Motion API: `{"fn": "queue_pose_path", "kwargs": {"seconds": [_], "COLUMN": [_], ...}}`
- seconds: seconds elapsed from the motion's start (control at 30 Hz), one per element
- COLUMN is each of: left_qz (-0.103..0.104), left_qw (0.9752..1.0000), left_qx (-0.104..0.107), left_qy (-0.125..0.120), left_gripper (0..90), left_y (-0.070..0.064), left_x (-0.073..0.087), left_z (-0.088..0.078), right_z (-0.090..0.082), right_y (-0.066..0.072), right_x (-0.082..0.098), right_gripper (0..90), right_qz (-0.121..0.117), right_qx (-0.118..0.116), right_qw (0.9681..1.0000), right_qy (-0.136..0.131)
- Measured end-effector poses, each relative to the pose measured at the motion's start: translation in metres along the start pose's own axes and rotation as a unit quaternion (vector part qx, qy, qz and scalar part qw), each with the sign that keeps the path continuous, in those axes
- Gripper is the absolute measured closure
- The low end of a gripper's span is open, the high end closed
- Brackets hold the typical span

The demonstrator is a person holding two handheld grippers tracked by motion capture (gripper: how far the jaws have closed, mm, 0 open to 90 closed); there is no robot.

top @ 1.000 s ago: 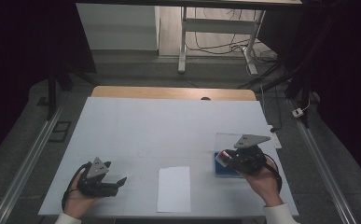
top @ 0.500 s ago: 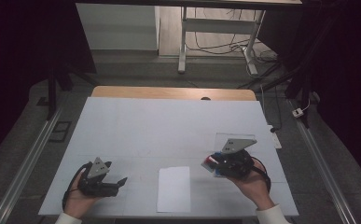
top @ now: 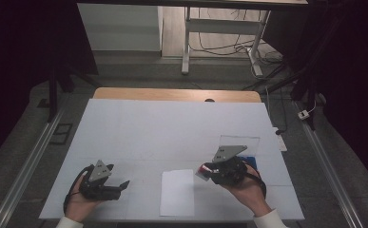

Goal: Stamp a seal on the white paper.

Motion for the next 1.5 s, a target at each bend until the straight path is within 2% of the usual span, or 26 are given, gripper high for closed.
{"fn": "queue_pose_path", "kwargs": {"seconds": [0.33, 1.0, 1.23, 1.5], "left_qz": [0.002, 0.004, 0.004, 0.004], "left_qw": [1.0, 1.0, 1.0, 1.0], "left_qx": [0.0, 0.001, 0.0, 0.001], "left_qy": [0.0, 0.002, 0.004, 0.005], "left_gripper": [17.3, 17.4, 17.5, 17.5], "left_y": [0.0, -0.001, -0.002, -0.002], "left_x": [0.0, 0.0, 0.001, 0.001], "left_z": [0.0, 0.002, 0.002, 0.002], "right_z": [0.012, 0.045, 0.057, 0.067], "right_y": [0.011, 0.044, 0.051, 0.055], "right_x": [-0.003, -0.021, -0.028, -0.026], "right_gripper": [70.3, 70.2, 70.3, 70.2], "right_qz": [-0.014, -0.051, -0.061, -0.067], "right_qx": [-0.012, -0.059, -0.066, -0.071], "right_qw": [0.9998, 0.9966, 0.9954, 0.9941], "right_qy": [0.011, 0.028, 0.032, 0.047]}}
Point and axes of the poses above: each handheld gripper's, and its own axes: z roughly forward along the jaws, x roughly out of its underside, y roughly to its left, the point moved 10 cm from there along z, roughly forward along the jaws, and after that the axes turned 14 degrees about -z, right-handed, at the moved point
